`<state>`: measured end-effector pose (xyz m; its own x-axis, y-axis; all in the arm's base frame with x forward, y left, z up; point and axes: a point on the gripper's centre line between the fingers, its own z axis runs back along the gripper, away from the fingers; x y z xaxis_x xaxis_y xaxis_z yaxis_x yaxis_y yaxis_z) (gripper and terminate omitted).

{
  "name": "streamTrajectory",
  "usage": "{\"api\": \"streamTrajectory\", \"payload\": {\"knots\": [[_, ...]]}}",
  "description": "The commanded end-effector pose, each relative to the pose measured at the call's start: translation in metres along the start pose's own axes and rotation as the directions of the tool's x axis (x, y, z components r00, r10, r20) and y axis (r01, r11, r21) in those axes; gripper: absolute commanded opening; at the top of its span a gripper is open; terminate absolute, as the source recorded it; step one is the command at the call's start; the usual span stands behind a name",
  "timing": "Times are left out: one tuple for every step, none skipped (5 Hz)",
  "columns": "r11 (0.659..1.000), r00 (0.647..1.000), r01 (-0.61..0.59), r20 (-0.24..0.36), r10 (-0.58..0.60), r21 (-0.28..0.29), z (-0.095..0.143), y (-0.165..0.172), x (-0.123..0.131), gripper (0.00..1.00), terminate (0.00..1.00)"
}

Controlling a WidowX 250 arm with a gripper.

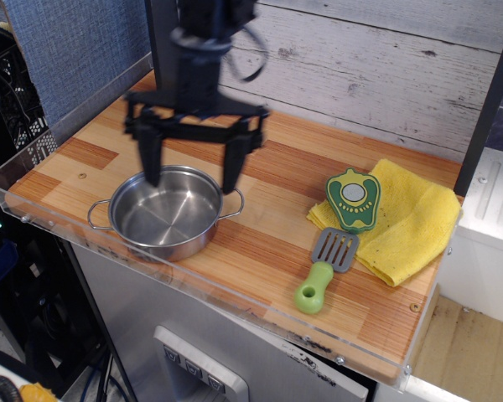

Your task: Move silver pot to top left corner of table.

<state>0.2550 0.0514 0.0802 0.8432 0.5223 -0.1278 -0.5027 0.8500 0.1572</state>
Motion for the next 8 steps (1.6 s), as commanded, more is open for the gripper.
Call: {"api": "streamTrajectory", "payload": {"knots": [[0.999, 0.998, 0.052, -0.026, -0.052, 0.014, -0.028, 0.03, 0.006, 1.0, 0.0], [0.992, 0.992, 0.127, -0.018, -0.127, -0.02, -0.031, 0.019, -0.004, 1.0, 0.0], [0.985, 0.984, 0.172, 0.06, -0.17, -0.026, -0.009, 0.006, -0.013, 1.0, 0.0], [0.982, 0.98, 0.185, 0.084, -0.181, -0.046, -0.002, 0.002, -0.013, 1.0, 0.0], [0.978, 0.975, 0.206, 0.093, -0.201, -0.046, -0.003, -0.004, -0.011, 1.0, 0.0], [0.979, 0.972, 0.206, 0.112, -0.205, 0.007, -0.016, -0.003, -0.005, 1.0, 0.0], [0.975, 0.958, 0.218, 0.181, -0.223, 0.048, -0.025, -0.003, -0.002, 1.0, 0.0], [0.973, 0.957, 0.221, 0.178, -0.23, 0.066, -0.032, -0.002, -0.002, 1.0, 0.0]]}}
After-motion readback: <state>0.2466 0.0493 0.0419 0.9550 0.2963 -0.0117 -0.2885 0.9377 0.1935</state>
